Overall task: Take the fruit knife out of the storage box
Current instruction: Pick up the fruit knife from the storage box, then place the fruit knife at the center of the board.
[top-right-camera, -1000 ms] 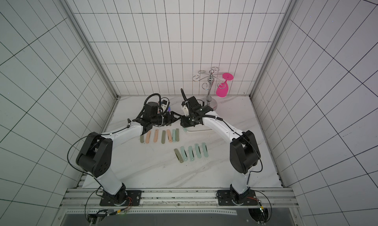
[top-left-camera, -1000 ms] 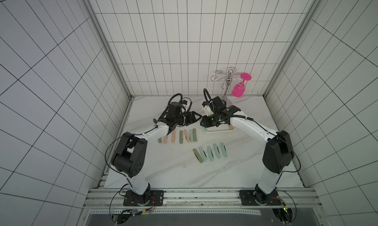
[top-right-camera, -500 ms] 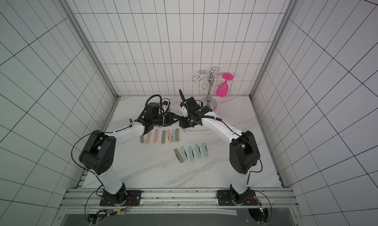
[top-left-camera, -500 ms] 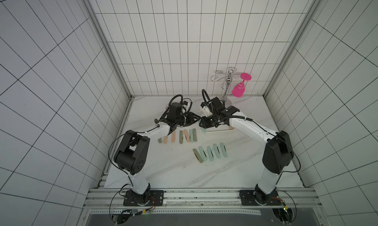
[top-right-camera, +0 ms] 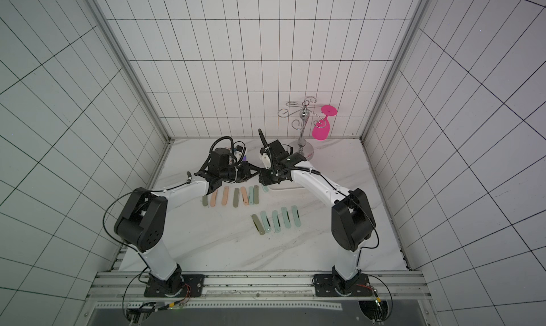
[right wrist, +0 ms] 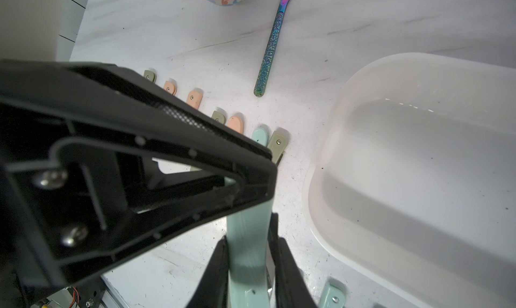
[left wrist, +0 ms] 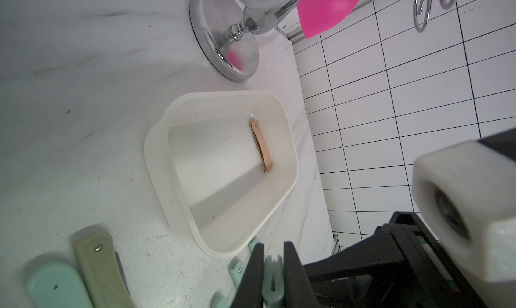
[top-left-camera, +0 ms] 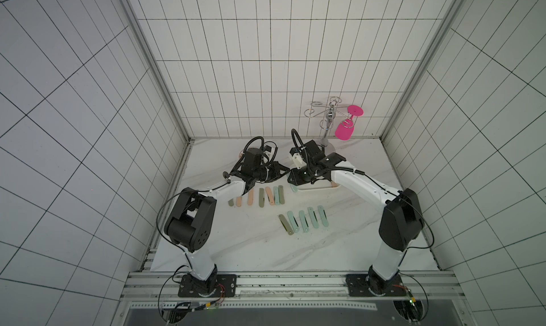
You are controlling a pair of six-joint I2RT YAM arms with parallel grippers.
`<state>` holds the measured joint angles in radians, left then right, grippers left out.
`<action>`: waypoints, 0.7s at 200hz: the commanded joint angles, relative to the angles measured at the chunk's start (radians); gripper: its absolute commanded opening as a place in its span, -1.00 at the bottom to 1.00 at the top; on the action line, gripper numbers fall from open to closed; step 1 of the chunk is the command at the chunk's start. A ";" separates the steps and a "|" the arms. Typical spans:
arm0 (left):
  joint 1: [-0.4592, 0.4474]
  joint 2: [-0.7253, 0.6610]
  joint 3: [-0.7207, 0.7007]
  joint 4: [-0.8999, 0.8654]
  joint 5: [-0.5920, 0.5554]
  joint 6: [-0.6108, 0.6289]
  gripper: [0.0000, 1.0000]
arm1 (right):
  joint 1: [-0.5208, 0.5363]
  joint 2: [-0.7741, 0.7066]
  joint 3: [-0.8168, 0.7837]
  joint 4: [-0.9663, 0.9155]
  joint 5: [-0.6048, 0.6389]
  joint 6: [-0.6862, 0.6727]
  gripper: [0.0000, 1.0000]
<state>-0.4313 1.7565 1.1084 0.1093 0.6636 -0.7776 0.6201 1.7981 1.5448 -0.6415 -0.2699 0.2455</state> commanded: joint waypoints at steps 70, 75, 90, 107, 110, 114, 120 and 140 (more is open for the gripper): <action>0.027 -0.077 -0.050 -0.139 -0.035 0.130 -1.00 | -0.003 -0.063 0.039 -0.026 -0.004 -0.009 0.59; 0.031 -0.088 -0.057 -0.153 -0.039 0.139 -1.00 | -0.007 -0.071 0.036 -0.027 -0.006 -0.006 0.66; 0.039 -0.123 -0.080 -0.202 -0.061 0.170 -1.00 | -0.022 -0.093 0.020 -0.028 -0.015 0.008 0.98; 0.039 -0.163 -0.114 -0.250 -0.077 0.197 -1.00 | -0.055 -0.106 -0.002 -0.029 -0.044 0.029 0.97; 0.039 -0.169 -0.121 -0.254 -0.080 0.199 -1.00 | -0.062 -0.108 -0.006 -0.029 -0.050 0.032 0.97; 0.039 -0.178 -0.134 -0.262 -0.083 0.202 -1.00 | -0.070 -0.107 -0.011 -0.029 -0.054 0.035 0.97; 0.039 -0.189 -0.151 -0.271 -0.089 0.206 -1.00 | -0.081 -0.105 -0.016 -0.030 -0.058 0.039 0.97; 0.037 -0.224 -0.215 -0.297 -0.105 0.212 -1.00 | -0.107 -0.086 -0.018 -0.048 -0.073 0.041 0.97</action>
<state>-0.3908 1.5749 0.9569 -0.1226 0.5964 -0.6044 0.5480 1.7027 1.5463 -0.6483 -0.3092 0.2722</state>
